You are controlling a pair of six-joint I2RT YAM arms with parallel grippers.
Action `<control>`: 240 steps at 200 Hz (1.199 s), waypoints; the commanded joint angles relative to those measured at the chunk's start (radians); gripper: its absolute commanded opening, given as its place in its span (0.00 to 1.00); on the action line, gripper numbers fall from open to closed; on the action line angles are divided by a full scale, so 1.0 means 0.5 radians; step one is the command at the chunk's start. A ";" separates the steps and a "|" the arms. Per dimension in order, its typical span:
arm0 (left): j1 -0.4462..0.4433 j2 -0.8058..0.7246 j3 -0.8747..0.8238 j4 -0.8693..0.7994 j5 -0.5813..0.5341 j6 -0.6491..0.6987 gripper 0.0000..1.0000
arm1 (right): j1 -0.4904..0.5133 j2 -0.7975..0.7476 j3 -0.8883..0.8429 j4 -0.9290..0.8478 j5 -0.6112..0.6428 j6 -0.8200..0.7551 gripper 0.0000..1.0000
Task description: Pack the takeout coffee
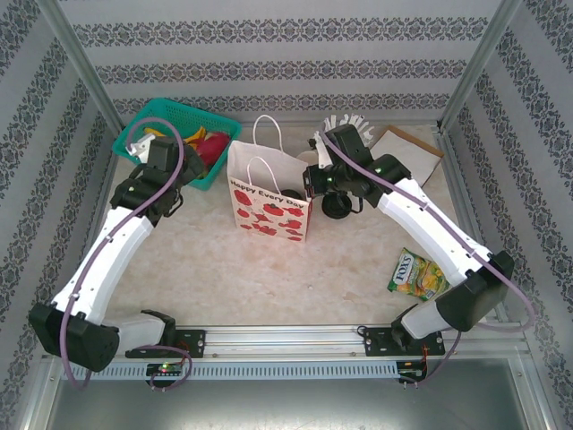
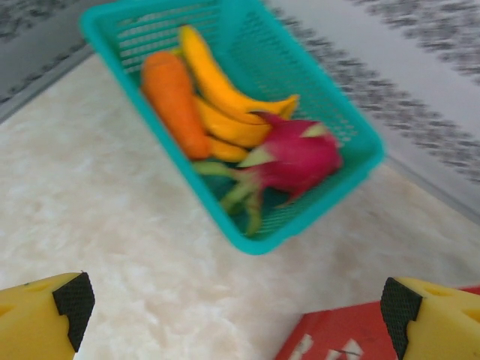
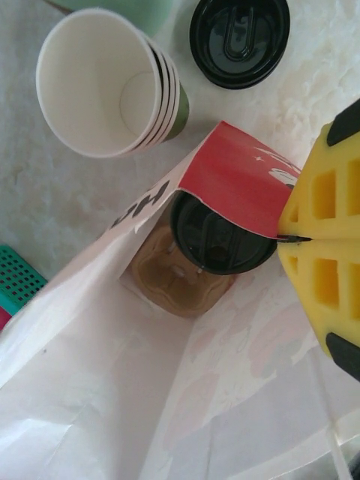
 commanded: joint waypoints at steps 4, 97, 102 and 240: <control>0.049 0.153 -0.005 -0.130 -0.088 -0.215 1.00 | -0.032 0.013 0.087 -0.076 -0.184 -0.121 0.05; 0.069 0.495 0.038 -0.214 0.340 -0.239 1.00 | -0.153 0.087 0.125 -0.174 -0.492 -0.273 0.06; 0.067 0.493 0.017 -0.220 0.349 -0.253 1.00 | -0.154 0.101 0.137 -0.174 -0.503 -0.273 0.07; -0.023 0.246 -0.511 -0.166 0.723 -0.495 1.00 | -0.143 -0.018 0.034 0.075 -0.274 -0.042 0.73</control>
